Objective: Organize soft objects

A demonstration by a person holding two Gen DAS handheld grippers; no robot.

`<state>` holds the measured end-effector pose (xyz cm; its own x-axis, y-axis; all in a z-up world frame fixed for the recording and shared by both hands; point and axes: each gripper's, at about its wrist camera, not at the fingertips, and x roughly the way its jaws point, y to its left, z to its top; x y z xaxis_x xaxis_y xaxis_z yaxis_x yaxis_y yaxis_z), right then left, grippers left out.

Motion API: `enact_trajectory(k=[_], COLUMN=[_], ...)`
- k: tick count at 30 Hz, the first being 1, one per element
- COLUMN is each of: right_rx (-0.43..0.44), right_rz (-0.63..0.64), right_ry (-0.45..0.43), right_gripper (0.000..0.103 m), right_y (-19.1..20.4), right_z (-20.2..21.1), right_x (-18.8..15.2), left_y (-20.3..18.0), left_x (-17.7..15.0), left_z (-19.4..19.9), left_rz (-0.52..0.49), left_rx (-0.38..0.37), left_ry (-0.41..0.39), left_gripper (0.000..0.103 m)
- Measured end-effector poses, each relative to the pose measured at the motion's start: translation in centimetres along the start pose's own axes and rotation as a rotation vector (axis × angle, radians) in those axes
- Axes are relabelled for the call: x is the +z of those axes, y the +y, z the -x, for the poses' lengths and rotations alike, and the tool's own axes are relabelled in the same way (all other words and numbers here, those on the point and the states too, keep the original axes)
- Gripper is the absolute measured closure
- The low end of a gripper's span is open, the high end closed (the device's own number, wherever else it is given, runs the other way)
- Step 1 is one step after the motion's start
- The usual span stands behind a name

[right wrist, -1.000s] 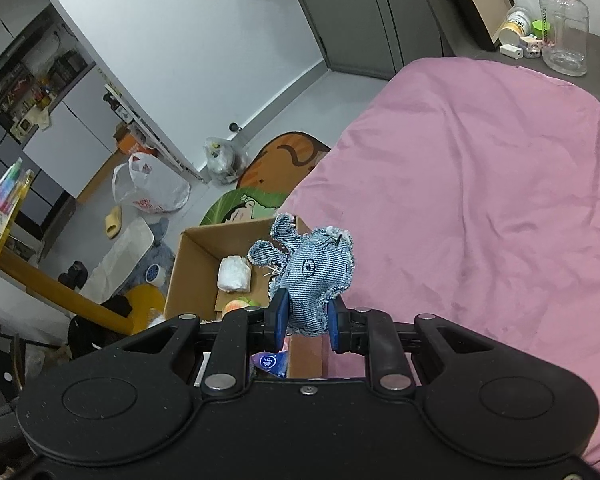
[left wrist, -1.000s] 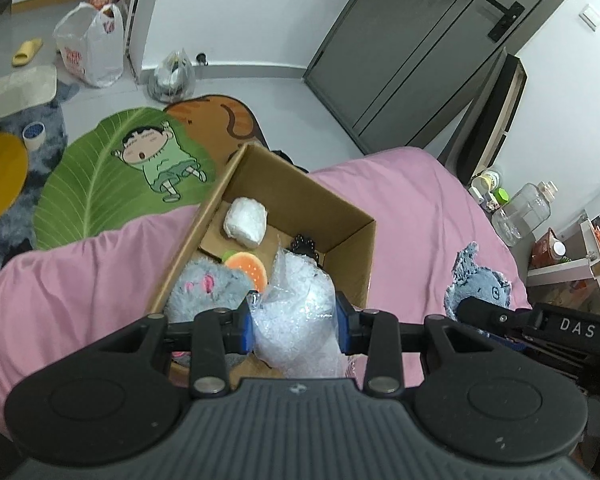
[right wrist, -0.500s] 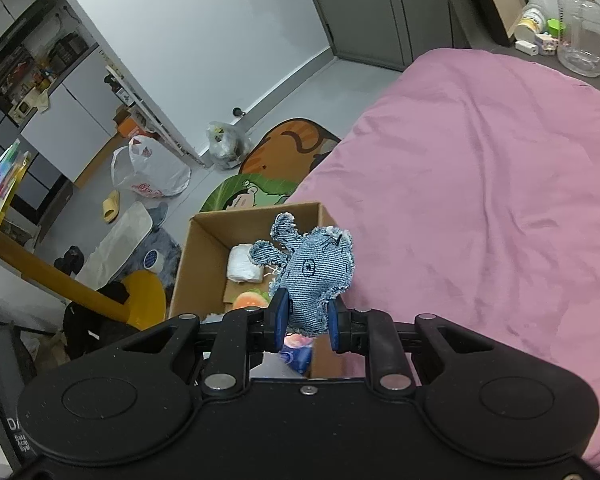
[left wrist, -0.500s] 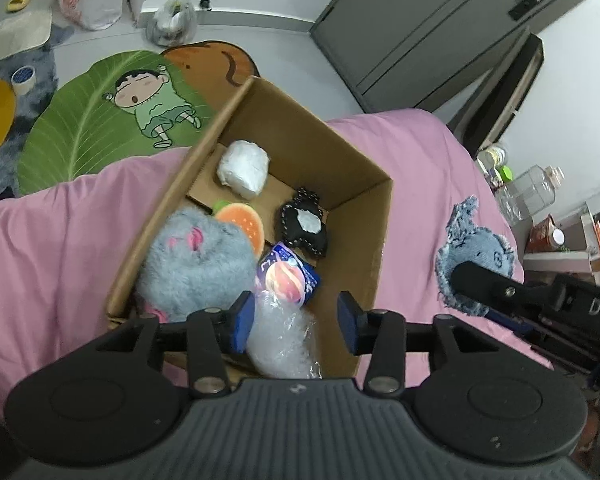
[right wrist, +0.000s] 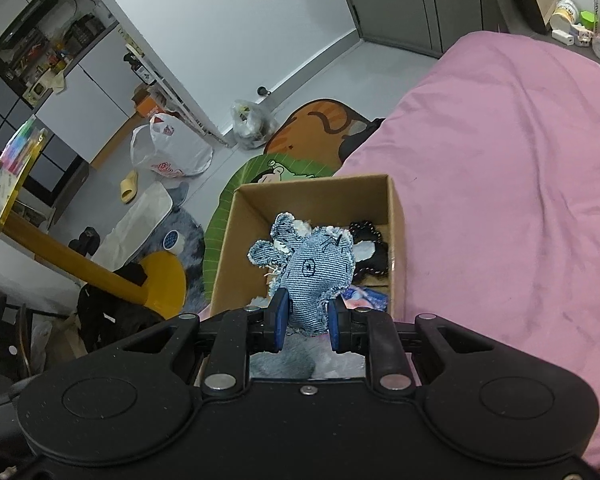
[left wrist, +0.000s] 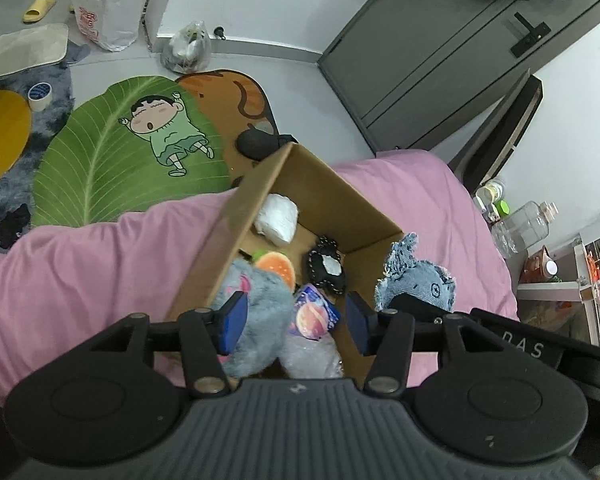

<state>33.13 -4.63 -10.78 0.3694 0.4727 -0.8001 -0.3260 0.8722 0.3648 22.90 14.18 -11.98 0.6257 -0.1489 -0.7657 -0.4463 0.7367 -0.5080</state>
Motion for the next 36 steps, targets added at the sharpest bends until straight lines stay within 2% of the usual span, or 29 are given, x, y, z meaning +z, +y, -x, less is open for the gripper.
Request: enact_trajectory(k=[5,7,8,9,11,15,23,28,36], right_rx=[0.006,0.004,-0.003,-0.020,-0.032,-0.016,0.001,0.018,0.028], right_rz=[-0.002,0.001,0.006,0.009,0.002,-0.039,-0.033,-0.028,-0.030], right_ry=[0.002,0.001,-0.001,0.005,-0.011,-0.014,-0.045,-0.058,-0.097], right_gripper=[0.082,0.077,0.072,0.058,0.050,0.049,0.041,0.039,0.027], right_y=[0.9,0.9,1.1,1.1,1.0,0.7,0.7,0.6,0.0], right_z=[-0.4,-0.6,-0.9,-1.1,-0.8,-0.1,2.0,3.6,6.5], right_x=[-0.2,-0.1,-0.1,-0.1,-0.2,-0.2,-0.6,-0.9,-1.5], left_y=[0.9,1.1,1.2,1.3,1.5,2.1,1.3,0.8,-0.7], left_x=[0.0,0.0,0.0,0.0,0.1,0.1,-0.2,-0.7,-1.8], left_z=[0.6,0.9,1.1,1.3,1.6,2.5,4.4,5.5,7.8], left_rz=[0.002,0.001,-0.001,-0.004,-0.003,0.004,-0.013,-0.022,-0.071], left_rx=[0.013,0.016,0.019,0.023,0.033,0.055,0.078,0.092,0.114], left_ry=[0.002,0.000,-0.003,-0.007,-0.010,-0.020,-0.051,-0.056,-0.079], left_gripper=[0.051,0.051,0.051,0.051,0.051,0.050,0.029,0.025,0.019])
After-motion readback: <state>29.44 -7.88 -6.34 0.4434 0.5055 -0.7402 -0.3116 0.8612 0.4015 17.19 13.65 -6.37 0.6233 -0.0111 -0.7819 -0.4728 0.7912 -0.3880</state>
